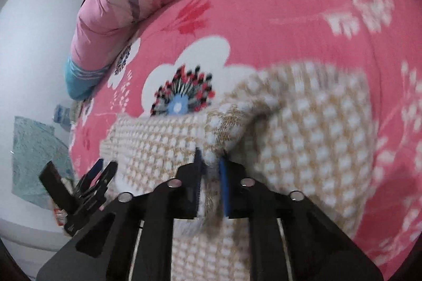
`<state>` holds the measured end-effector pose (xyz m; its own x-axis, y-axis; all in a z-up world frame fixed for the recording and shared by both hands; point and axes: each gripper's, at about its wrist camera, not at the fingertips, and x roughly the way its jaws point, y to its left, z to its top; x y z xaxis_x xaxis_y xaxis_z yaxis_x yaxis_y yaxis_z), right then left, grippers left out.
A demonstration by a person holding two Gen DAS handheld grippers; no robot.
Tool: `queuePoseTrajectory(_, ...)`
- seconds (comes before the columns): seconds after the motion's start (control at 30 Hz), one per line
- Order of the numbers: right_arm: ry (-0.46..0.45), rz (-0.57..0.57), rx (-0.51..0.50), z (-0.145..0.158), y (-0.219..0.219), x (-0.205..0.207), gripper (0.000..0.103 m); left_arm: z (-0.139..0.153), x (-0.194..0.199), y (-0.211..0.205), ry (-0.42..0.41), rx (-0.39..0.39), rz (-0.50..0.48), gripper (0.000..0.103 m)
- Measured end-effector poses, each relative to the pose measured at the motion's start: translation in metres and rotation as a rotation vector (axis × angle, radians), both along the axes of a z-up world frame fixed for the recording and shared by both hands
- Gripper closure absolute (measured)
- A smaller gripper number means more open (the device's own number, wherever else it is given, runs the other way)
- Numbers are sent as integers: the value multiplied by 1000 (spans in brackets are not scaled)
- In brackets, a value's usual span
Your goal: Fold large clothes
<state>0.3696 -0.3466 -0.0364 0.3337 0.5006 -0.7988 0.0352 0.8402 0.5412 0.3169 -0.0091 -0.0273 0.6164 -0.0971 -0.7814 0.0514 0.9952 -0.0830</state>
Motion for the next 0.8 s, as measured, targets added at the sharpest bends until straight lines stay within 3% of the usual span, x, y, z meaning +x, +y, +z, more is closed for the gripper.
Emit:
queuePoseTrajectory(0.1, -46, 7, -76, 6, 4, 15, 93, 0, -1, -2, 0, 11, -3, 8)
queuePoseTrajectory(0.2, -59, 57, -197, -8, 10, 25, 92, 0, -1, -5, 0, 17, 1, 8)
queuePoseTrajectory(0.27, -70, 101, -279, -19, 14, 25, 80, -1, -1, -7, -2, 26, -4, 8)
queuePoseTrajectory(0.3, -81, 102, -298, -18, 13, 23, 64, 0, -1, -6, -4, 25, -8, 8)
queuePoseTrajectory(0.43, -113, 44, -428, 20, 10, 5, 58, 1, -4, 2, -22, -19, -27, 8)
queuePoseTrajectory(0.5, -240, 36, -504, 55, 22, -11, 58, 1, -5, 5, -35, -43, -32, 8)
queuePoseTrajectory(0.6, -331, 136, -420, 71, 55, -15, 58, 1, -7, 6, -46, -57, -28, 8)
queuePoseTrajectory(0.7, -330, 262, -346, 53, 90, -12, 58, 6, -11, 12, -58, -98, -30, 8)
queuePoseTrajectory(0.8, -216, 377, -388, -10, 124, -6, 56, 20, -22, 23, -111, -152, -27, 8)
